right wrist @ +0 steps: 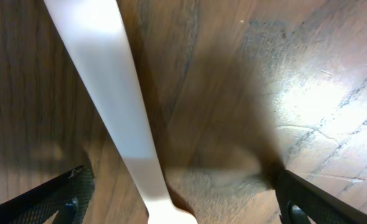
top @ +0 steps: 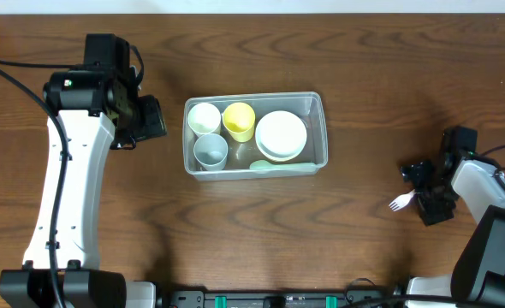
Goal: Pack container
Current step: 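Move the right gripper to the pink fork and grasp it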
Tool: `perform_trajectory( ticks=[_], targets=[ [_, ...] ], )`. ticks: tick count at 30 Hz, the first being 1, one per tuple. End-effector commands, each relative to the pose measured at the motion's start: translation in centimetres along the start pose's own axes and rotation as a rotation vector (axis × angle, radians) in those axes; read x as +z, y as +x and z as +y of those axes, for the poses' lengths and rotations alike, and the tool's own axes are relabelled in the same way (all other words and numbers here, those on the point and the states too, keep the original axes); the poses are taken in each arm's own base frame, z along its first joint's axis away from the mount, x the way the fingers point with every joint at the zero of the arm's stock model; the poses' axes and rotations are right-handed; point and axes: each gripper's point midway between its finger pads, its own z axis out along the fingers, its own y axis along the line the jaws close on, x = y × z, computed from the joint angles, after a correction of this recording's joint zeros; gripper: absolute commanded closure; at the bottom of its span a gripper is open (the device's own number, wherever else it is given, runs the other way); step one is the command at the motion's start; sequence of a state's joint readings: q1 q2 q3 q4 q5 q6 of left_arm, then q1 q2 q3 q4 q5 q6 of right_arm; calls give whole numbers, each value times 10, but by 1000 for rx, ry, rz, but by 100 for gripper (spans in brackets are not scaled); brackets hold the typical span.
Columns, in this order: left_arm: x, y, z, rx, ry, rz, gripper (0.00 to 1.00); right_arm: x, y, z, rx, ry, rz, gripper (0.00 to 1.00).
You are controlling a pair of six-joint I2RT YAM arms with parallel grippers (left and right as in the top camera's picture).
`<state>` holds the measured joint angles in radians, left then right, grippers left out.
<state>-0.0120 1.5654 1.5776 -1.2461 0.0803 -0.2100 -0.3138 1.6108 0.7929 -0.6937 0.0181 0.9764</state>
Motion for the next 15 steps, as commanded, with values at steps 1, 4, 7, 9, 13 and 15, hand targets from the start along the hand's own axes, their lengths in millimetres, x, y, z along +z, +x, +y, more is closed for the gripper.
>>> perform_trajectory(
  ticks=[1,4,7,9,13,15],
  targets=[
    [1,2,-1,-6,4,10,41,9,6,-12,-6,33,8,10],
    [1,2,-1,-6,4,10,41,9,6,-12,-7,34,10,26],
    [1,2,-1,-6,4,10,41,9,6,-12,-6,32,9,39],
    [1,2,-1,-6,4,10,41,9,6,-10,-6,28,10,48],
    [1,2,-1,-6,4,10,41,9,6,-10,-6,24,9,55],
    [1,2,-1,-6,4,10,41,9,5,-9,-6,22,8,61]
  ],
)
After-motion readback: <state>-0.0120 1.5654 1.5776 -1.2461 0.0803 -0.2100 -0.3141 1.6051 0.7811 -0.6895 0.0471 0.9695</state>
